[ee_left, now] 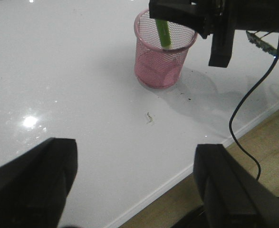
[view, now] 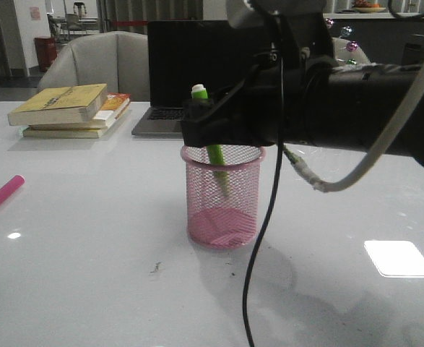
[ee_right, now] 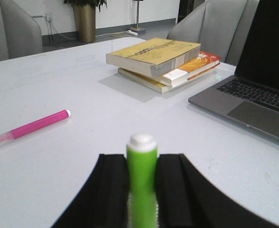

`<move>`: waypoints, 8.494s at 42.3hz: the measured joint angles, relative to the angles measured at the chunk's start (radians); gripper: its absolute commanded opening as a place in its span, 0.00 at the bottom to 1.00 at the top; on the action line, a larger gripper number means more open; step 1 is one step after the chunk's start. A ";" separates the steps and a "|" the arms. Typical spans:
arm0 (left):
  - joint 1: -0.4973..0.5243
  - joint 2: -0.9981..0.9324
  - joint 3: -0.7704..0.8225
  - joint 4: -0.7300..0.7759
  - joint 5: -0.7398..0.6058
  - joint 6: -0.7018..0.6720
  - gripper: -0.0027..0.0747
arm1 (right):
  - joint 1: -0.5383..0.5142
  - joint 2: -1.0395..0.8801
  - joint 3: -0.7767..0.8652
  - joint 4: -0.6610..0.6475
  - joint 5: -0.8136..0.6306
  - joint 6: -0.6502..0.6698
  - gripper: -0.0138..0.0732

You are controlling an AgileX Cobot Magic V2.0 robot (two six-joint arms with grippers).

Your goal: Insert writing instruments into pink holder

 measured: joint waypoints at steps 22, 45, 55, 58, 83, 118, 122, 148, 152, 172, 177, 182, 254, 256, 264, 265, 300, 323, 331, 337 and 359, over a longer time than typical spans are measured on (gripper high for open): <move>0.000 0.000 0.000 0.000 0.000 0.000 0.76 | 0.000 -0.300 0.000 0.000 0.348 0.000 0.73; 0.000 0.000 0.000 -0.002 0.000 0.000 0.76 | 0.000 -0.991 0.002 0.106 1.456 0.004 0.73; 0.005 0.000 -0.002 0.007 0.012 -0.002 0.76 | 0.000 -1.027 0.002 0.108 1.600 0.004 0.73; 0.029 0.010 -0.016 0.013 0.045 -0.013 0.76 | 0.000 -1.027 0.002 0.108 1.601 0.004 0.73; 0.519 0.573 -0.287 0.044 0.174 -0.026 0.76 | 0.000 -1.028 0.002 0.108 1.608 0.004 0.73; 0.533 1.220 -0.756 0.044 0.158 -0.026 0.76 | 0.000 -1.028 0.002 0.108 1.610 0.005 0.73; 0.533 1.243 -0.780 0.044 0.158 -0.026 0.76 | 0.000 -1.028 0.002 0.108 1.610 0.005 0.73; 0.533 1.296 -0.825 0.044 0.173 -0.026 0.48 | 0.000 -1.028 0.002 0.108 1.610 0.005 0.73; 0.533 1.296 -0.825 0.044 0.177 -0.026 0.36 | 0.000 -1.028 0.002 0.108 1.610 0.005 0.73; 0.526 1.188 -0.755 -0.074 0.139 0.089 0.15 | 0.000 -1.028 0.002 0.108 1.610 0.005 0.73; 0.482 1.043 -0.649 -0.119 0.014 0.120 0.15 | 0.000 -1.028 0.002 0.108 1.610 0.005 0.73; 0.401 0.857 -0.521 -0.131 -0.145 0.131 0.15 | 0.000 -1.028 0.002 0.108 1.610 0.005 0.73; -0.284 1.051 -0.127 -0.249 -1.636 0.131 0.53 | 0.000 -1.028 0.002 0.108 1.610 0.005 0.73; -0.284 1.028 -0.127 -0.249 -1.598 0.131 0.53 | 0.000 -1.028 0.002 0.108 1.610 0.005 0.73; -0.284 0.833 -0.127 -0.249 -1.339 0.211 0.53 | 0.000 -1.028 0.002 0.108 1.610 0.005 0.73; -0.284 0.797 -0.127 -0.249 -1.285 0.222 0.53 | 0.000 -1.028 0.002 0.108 1.610 0.005 0.73; 0.064 0.134 -0.125 0.106 0.166 0.114 0.53 | 0.000 -1.028 0.002 0.108 1.608 0.005 0.73; -0.094 -0.119 0.019 0.191 0.194 -0.113 0.53 | 0.000 -1.028 0.002 0.108 1.606 0.005 0.72; -0.094 -0.119 0.019 0.195 0.194 -0.123 0.36 | 0.000 -1.028 0.002 0.106 1.612 0.005 0.46; -0.094 -0.119 0.019 0.195 0.191 -0.123 0.22 | 0.000 -1.028 0.002 0.102 1.622 0.005 0.28; -0.096 -0.119 0.019 0.195 0.180 -0.123 0.15 | 0.000 -1.028 0.002 0.097 1.629 0.005 0.23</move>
